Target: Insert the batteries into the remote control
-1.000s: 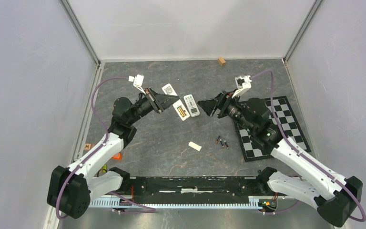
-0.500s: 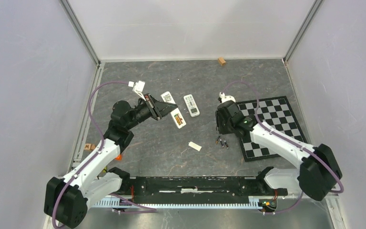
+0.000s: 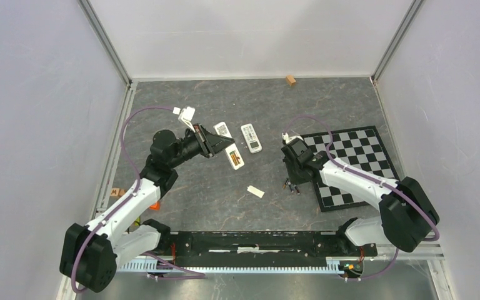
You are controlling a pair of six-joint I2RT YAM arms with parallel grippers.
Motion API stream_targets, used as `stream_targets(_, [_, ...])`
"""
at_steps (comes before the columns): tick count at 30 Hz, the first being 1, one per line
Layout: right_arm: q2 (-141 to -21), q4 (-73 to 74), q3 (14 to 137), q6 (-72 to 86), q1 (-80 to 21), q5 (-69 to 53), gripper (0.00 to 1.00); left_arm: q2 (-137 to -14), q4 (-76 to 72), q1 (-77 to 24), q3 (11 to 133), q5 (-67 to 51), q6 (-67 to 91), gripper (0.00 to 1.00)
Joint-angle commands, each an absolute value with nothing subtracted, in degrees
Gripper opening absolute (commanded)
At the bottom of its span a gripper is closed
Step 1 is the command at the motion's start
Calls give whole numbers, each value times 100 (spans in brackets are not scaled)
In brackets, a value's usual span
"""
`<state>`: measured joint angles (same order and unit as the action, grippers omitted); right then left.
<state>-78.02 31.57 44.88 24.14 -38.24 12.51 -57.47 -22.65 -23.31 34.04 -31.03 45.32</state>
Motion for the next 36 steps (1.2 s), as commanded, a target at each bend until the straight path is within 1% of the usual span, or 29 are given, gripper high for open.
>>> stream_targets(1, [-7827,3289,4395,2242,-3806,1371,28,-5843,-2726,-2311,3319,-3331,4490,2])
stream_targets(8, [-7808,3294,4233,2199,-3771,1360,28,-5847,-2976,-2307,3235,-3529,4553,2])
stream_targets(11, [-7701,3015,4232,2165,-3766,1066,29,-5886,-3147,-2305,3194,-3555,4616,2])
stream_targets(14, [-7744,2802,4369,2347,-3769,766,30,-5929,-3161,-2305,3223,-3523,4579,2])
stream_targets(19, [-7950,2653,4620,2655,-3766,658,35,-5961,-3166,-2295,3243,-3507,4570,2])
stream_targets(25, [-8043,2549,4663,3099,-3880,369,36,-5863,-2973,-2289,3234,-3415,4482,2])
stream_targets(36, [-8423,2654,4631,3642,-4008,563,38,-5648,-2551,-2284,3236,-3230,4377,2])
